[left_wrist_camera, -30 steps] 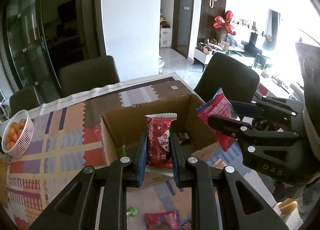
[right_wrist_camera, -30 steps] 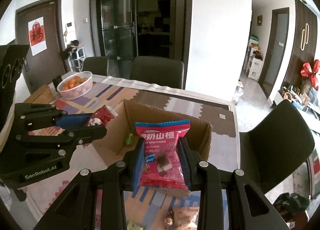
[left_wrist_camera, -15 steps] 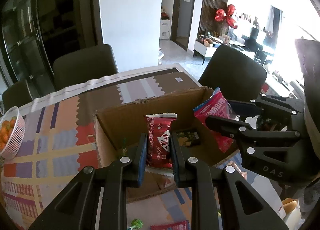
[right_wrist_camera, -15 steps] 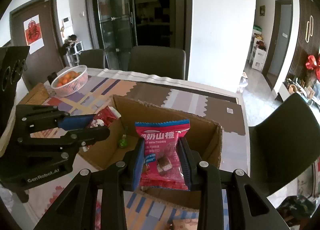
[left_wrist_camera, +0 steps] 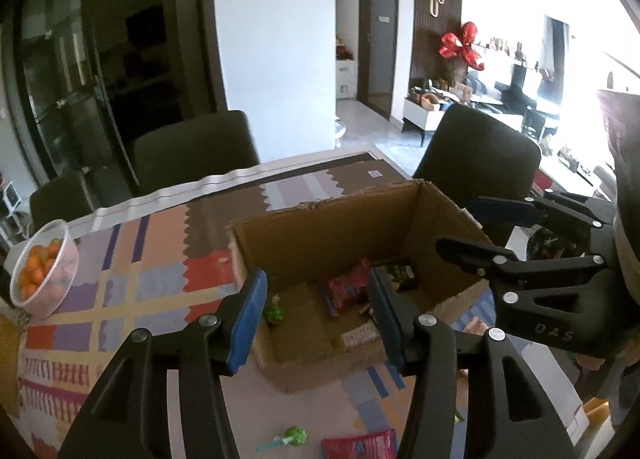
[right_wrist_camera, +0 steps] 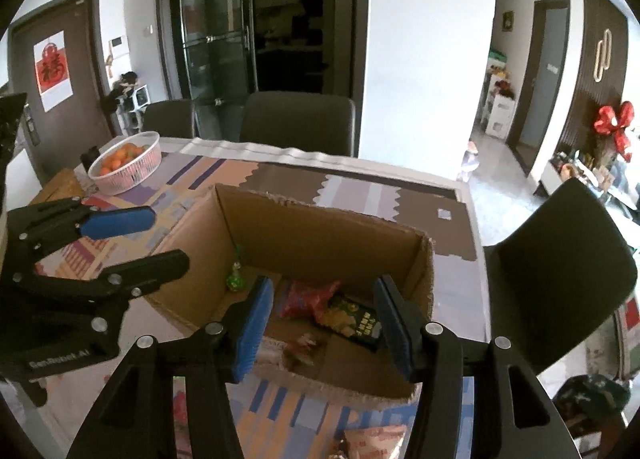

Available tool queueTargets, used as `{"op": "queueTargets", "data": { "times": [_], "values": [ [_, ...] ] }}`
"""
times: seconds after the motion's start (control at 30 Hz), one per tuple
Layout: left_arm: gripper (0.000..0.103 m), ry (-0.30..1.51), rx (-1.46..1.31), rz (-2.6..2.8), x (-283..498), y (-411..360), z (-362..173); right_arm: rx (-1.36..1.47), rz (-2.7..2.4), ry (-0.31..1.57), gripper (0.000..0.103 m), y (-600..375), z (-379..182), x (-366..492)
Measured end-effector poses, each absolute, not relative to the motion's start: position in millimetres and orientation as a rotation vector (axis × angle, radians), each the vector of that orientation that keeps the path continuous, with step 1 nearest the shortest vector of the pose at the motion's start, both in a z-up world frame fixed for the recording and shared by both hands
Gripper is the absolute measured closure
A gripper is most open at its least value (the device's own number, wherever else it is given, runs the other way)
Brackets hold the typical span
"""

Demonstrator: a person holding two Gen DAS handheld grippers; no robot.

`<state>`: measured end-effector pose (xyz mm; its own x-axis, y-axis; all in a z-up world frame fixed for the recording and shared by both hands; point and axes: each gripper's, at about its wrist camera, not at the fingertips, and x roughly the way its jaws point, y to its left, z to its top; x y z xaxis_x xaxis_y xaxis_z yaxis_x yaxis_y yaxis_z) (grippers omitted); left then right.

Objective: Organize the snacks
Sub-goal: 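Move both tools back toward the green lollipop and green-yellow packet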

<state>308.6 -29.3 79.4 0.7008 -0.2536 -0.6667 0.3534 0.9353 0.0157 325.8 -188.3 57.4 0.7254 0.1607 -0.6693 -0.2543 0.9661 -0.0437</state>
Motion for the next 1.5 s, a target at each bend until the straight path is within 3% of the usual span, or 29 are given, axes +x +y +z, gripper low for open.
{"op": "queueTargets", "data": {
  "times": [0.07,0.67,1.5],
  "values": [
    [0.05,0.709,0.139,-0.336,299,-24,82,-0.136,0.223,0.706,0.045,-185,61,316],
    [0.041,0.599,0.17,-0.23,205,15,90,-0.153,0.143,0.657,0.035,-158,59,232],
    [0.039,0.688,0.122,-0.154,136,43,-11,-0.233,0.096,0.803,0.035,-142,-28,156]
  ]
}}
